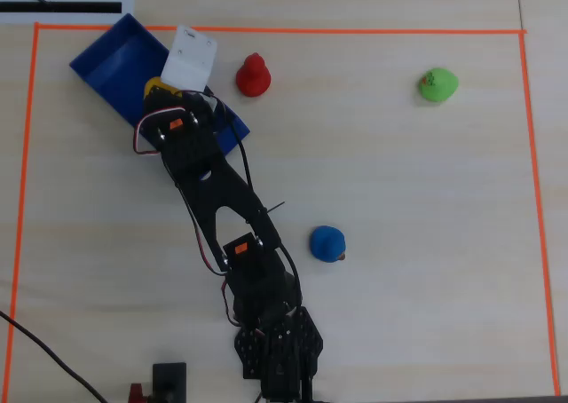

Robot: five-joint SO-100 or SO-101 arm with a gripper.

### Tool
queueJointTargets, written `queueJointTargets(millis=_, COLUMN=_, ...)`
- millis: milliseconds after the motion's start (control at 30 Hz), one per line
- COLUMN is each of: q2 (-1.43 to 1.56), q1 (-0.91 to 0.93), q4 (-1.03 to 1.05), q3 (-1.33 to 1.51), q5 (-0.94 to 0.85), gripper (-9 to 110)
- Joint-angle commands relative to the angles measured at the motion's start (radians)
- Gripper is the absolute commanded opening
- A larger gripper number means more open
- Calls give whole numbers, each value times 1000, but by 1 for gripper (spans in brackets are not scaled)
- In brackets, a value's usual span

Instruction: Grasp yellow duck and put it into box.

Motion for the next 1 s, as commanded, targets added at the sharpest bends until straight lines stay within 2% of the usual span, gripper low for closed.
queueJointTargets(millis=0, q2=20, q1=8, q4=14, q3=-38, q5=-15, gripper=35)
queueJointTargets(millis=100, q2=64, q1=25, q4=48, q3=-38, q5=-8, gripper=40)
queueJointTargets(millis=167, q2=133, q1=41, q4=86, q3=-38, q5=-3, gripper=36)
queueJointTargets(millis=267, q2=341, q1=71, q4=152, q3=21, q5=26, gripper=6)
queueJointTargets(millis=300, q2=443, q1=78, q4=161, q3=78, q5=28, gripper=0)
queueJointTargets(millis=500, q2=1071, q1=158, q4=291, q3=515, q5=-72, gripper=0)
queueJointTargets(millis=700, q2=1601, q1=313, q4=342, q3=1080, q5=-278, gripper=0)
queueJointTargets(millis=867, q2=1853, q1=330, q4=377, q3=1394, q5=-318, gripper=0)
queueJointTargets(millis=967, q2=1921, q1=373, q4=376, q3=1445, q5=-328, gripper=0)
